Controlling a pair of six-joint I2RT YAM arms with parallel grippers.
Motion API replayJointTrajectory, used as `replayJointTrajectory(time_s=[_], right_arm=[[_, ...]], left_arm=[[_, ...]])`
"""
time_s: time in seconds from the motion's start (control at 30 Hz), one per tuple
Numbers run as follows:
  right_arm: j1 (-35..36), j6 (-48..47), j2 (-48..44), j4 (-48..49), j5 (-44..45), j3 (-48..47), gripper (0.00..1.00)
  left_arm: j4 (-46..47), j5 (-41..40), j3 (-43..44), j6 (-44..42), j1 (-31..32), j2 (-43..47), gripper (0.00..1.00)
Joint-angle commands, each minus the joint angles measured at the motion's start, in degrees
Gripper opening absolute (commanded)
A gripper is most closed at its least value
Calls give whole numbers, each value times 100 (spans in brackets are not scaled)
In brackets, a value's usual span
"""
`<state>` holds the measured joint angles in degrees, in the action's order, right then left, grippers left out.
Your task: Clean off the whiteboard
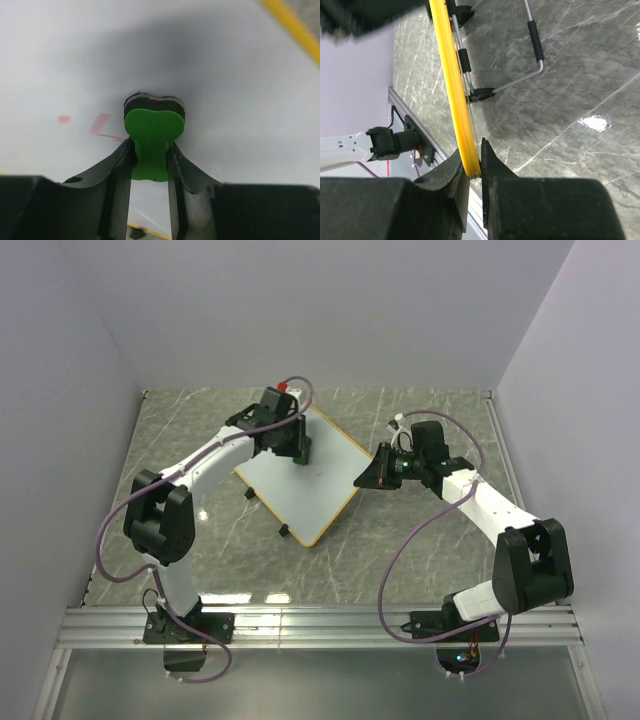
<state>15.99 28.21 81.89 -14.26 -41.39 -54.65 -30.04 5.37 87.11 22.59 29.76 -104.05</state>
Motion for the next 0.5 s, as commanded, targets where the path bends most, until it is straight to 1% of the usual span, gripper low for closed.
replayJointTrajectory(time_s=[0.0,0.1,0.2,0.33,0.47], right_arm=[[203,-421,56,-200,8,-177,0],[194,-483,47,-270,-1,-204,0],[212,-527,64,-305,-10,-195,0],[203,-553,126,-332,-54,-212,0],[203,-579,222,-332,-89,-274,0]], left_arm=[[16,-484,-194,-483,-592,-607,0],[148,-458,-352,-457,-900,-678,0],[183,-501,-344,-431,-1050,-766,0],[34,-519,6,-449,-1069,-994,0],[-2,-335,175,-457,-981,-951,0]])
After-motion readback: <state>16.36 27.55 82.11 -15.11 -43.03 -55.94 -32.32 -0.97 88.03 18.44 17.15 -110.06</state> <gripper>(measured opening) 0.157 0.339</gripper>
